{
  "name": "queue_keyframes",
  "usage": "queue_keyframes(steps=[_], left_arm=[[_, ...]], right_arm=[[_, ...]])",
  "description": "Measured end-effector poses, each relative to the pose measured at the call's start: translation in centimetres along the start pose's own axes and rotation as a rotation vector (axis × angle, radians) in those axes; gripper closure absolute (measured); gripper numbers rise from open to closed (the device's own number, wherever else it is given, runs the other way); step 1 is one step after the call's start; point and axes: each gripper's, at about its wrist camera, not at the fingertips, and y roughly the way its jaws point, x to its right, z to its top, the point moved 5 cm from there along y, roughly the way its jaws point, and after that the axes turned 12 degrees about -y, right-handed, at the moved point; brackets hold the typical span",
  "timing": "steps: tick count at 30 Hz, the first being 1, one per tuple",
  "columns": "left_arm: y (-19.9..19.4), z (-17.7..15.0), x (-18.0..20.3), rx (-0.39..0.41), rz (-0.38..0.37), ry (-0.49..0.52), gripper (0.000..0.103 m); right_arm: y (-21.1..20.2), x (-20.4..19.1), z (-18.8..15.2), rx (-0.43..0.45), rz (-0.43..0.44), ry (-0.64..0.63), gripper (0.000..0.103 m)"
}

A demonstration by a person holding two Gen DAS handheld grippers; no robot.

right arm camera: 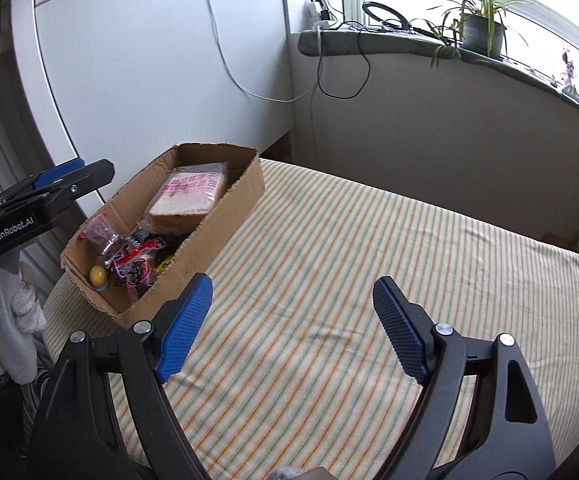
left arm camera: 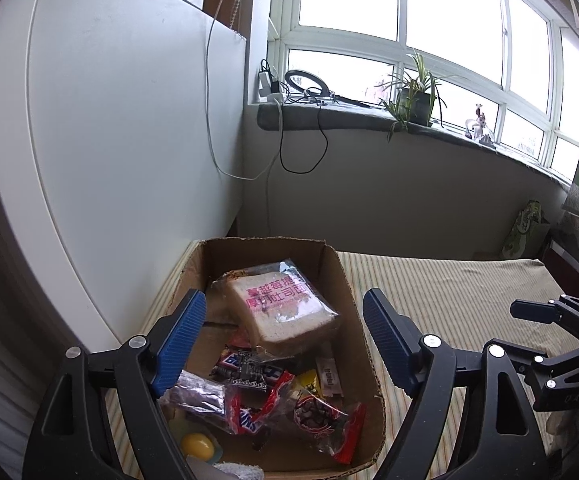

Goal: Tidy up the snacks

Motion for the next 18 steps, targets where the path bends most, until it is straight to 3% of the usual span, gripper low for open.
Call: queue_keyframes(steps=[8, 18], left_arm=[[-0.2, -0.8, 0.9, -0.016, -0.011, 0.000, 0.022], [-0.7, -1.5, 2.4, -0.019, -0.029, 0.023, 0.022]], right_arm=[[-0.4, 3.8, -1.9, -0.018, -0.089, 0.063, 0.018], [-1.0, 5.9, -3.0, -0.020, -0.107, 0.118, 0.017]])
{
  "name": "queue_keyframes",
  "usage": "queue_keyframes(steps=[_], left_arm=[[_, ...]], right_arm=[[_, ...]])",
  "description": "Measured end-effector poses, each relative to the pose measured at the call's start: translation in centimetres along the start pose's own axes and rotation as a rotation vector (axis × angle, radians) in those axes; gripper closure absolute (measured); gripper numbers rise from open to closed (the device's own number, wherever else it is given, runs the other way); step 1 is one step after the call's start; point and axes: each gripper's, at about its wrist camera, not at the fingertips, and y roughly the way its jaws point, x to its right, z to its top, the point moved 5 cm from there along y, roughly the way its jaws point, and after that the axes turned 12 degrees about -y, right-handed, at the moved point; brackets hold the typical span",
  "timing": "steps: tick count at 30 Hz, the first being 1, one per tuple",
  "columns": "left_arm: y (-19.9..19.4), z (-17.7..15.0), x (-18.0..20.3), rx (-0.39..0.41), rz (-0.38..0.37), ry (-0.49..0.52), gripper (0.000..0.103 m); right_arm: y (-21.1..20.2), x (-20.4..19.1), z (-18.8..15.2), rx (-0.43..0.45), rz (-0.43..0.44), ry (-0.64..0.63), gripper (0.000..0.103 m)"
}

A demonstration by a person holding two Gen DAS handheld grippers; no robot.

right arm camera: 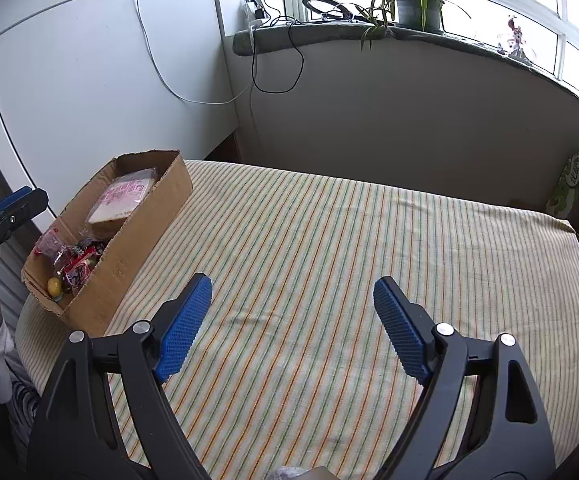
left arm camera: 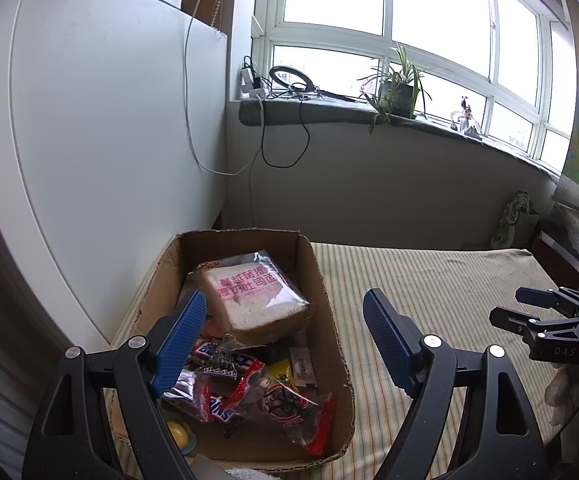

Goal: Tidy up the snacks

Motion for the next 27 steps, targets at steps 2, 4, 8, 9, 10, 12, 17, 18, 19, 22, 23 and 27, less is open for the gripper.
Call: queue_keyframes(steps=[2, 4, 8, 9, 10, 12, 17, 18, 19, 22, 23, 27], left_arm=[[-0.1, -0.2, 0.2, -0.002, -0.003, 0.005, 0.022], [-0.1, -0.3, 0.4, -0.002, -0.002, 0.008, 0.022], [-0.6, -0.7, 0.5, 0.008, 0.007, 0.009, 0.022], [-0.8, -0.8, 0.5, 0.011, 0.009, 0.011, 0.022], [-0.9, -0.8, 0.5, 0.013, 0.011, 0.012, 0.022], [-1.0, -1.0, 0.6, 0.012, 0.014, 0.009, 0.022], [-1.2, -1.4, 0.7, 0.011, 0.021, 0.005, 0.022], [-1.3, -1.5, 0.7, 0.011, 0.024, 0.005, 0.022], [-1.3, -1.5, 0.7, 0.010, 0.025, 0.004, 0.022], [-1.4, -1.7, 0.7, 0.007, 0.024, -0.003, 0.022], [-1.5, -1.7, 0.6, 0.009, 0.025, -0.006, 0.022], [-1.6, -1.8, 0.5, 0.011, 0.031, -0.009, 0.022]], right_arm=[[-0.1, -0.1, 0.0, 0.003, -0.004, -0.005, 0.017], [0.0, -0.4, 0.1, 0.004, -0.004, -0.010, 0.017], [0.0, -0.7, 0.3, 0.005, -0.001, -0.018, 0.017], [0.1, -0.8, 0.3, 0.005, 0.002, -0.018, 0.017], [0.1, -0.9, 0.3, 0.004, 0.003, -0.017, 0.017], [0.1, -1.0, 0.2, 0.004, 0.004, -0.018, 0.017], [-0.1, -1.3, 0.3, 0.011, 0.002, -0.027, 0.017], [0.0, -1.4, 0.4, 0.011, 0.002, -0.031, 0.017], [0.0, -1.4, 0.4, 0.011, 0.003, -0.032, 0.017], [0.0, -1.7, 0.4, 0.010, 0.007, -0.037, 0.017], [0.0, -1.8, 0.4, 0.009, 0.007, -0.038, 0.017], [0.1, -1.9, 0.4, 0.008, 0.010, -0.043, 0.017]])
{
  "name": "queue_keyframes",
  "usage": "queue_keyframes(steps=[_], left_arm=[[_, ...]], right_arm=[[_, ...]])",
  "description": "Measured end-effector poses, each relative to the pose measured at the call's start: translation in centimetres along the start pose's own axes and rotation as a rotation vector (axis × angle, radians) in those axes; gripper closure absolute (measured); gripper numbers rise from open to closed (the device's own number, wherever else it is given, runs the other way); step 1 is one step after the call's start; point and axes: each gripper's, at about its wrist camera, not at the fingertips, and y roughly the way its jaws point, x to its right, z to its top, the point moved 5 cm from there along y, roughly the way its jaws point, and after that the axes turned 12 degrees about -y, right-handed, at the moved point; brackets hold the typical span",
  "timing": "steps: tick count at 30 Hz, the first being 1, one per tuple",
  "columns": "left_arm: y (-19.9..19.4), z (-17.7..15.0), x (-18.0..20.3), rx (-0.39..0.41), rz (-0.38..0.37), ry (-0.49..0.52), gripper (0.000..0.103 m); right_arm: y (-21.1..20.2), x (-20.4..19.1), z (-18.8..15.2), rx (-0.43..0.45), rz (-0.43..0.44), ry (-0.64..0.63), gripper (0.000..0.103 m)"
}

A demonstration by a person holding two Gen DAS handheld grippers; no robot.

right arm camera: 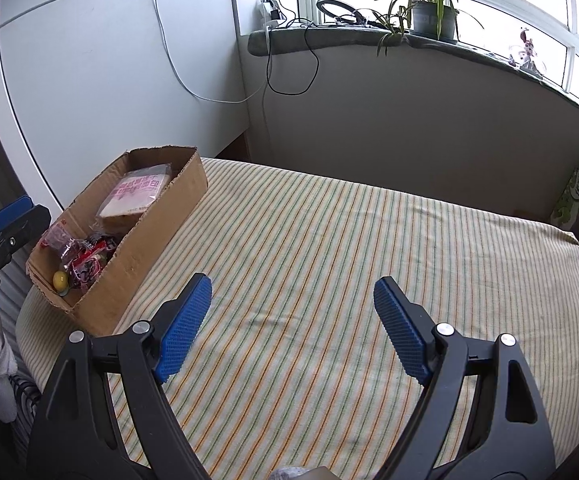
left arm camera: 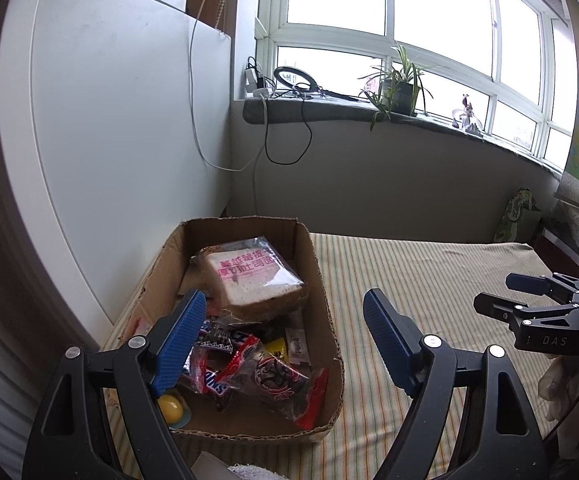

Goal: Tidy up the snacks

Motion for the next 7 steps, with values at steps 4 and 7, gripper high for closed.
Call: queue_keyframes(steps=[4, 7], left_arm=[[-0.18, -0.06, -0.14, 0.002, -0.007, -0.007, 0.022], [-0.34, -0.01, -0.11, 0.010, -0.010, -0.005, 0.022]], right_arm=[[-0.02, -0.12, 0.08, 0.000, 0.001, -0.003, 0.017], [0.08, 0.00, 0.01, -0.005, -0.006, -0.010, 0.017]])
